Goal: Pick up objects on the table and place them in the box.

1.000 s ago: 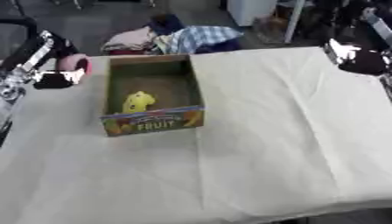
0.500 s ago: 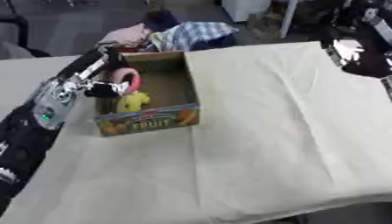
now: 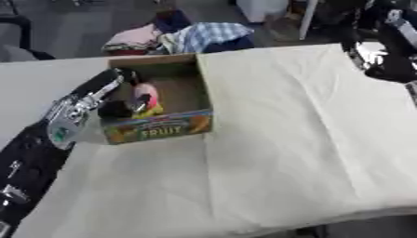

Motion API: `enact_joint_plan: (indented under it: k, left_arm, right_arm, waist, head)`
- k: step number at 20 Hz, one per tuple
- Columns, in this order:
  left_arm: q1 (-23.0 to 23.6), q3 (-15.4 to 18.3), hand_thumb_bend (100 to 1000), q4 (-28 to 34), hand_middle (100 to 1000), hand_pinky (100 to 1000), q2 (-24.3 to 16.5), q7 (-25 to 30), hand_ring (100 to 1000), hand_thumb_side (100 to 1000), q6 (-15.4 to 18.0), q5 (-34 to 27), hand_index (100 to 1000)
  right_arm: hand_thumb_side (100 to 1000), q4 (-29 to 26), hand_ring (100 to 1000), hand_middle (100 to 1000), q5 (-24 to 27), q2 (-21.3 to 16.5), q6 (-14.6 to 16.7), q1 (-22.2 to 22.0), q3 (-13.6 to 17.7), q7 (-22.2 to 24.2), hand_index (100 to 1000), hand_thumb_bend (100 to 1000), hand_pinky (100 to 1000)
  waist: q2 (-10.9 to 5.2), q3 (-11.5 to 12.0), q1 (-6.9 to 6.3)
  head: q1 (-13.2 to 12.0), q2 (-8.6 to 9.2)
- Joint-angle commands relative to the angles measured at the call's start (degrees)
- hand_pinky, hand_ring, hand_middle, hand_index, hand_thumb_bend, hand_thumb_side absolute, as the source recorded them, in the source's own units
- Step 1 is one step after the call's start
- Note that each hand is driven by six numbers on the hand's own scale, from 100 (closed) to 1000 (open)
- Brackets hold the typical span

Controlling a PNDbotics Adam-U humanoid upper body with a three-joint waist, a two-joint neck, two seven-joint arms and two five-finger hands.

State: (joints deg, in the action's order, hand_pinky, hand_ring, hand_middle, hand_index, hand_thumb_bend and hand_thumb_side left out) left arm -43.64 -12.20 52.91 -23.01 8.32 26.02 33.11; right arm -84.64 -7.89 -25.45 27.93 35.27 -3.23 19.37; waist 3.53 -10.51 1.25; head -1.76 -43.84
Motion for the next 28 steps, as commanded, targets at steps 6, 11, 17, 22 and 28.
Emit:
enact_joint_plan:
  k: [6, 11, 17, 22, 28]
  left_arm:
    - [0.86, 0.64, 328, 13.73, 789, 1000, -5.18, -0.14, 797, 941, -3.0, -19.78, 882]
    - [8.15, 2.29, 220, 32.28, 701, 1000, -10.99, 0.51, 719, 817, -8.36, -40.54, 828]
    - [22.34, 8.81, 209, 50.94, 678, 1000, -13.64, 0.36, 697, 792, -14.54, -53.4, 819]
    - [31.5, 12.95, 213, 58.14, 671, 1000, -10.9, -0.4, 689, 798, -17.52, -53.49, 817]
    - [35.6, 14.82, 230, 59.48, 658, 1000, -6.77, -1.19, 680, 804, -19.32, -51.35, 811]
  right_arm:
    - [599, 0.02, 588, 707, 0.7, -1.05, 0.27, 0.03, 0.77, 0.2, 866, 100, 520]
    - [593, 0.48, 583, 701, 1.64, -1.54, 0.12, -1.43, 1.59, -0.43, 864, 100, 513]
    - [598, -0.3, 577, 681, 3.63, -1.65, -0.85, -4.65, 3.22, -2.63, 850, 100, 501]
    - [609, -1.58, 559, 657, 5.87, -0.61, -2.52, -7.65, 4.49, -5.21, 835, 100, 486]
    - [620, -3.11, 545, 637, 7.89, 1.43, -4.66, -11.0, 5.48, -6.56, 824, 100, 475]
  waist:
    - [-1.26, 0.94, 0.23]
    - [-1.73, 2.49, 0.3]
    - [-2.07, 4.46, 0.22]
    - [-2.19, 5.85, 0.21]
    - [-2.32, 7.17, 0.15]
  head:
    - [0.86, -0.28]
    - [1.82, -0.28]
    - [2.82, -0.28]
    - [2.91, -0.28]
    - [1.97, -0.28]
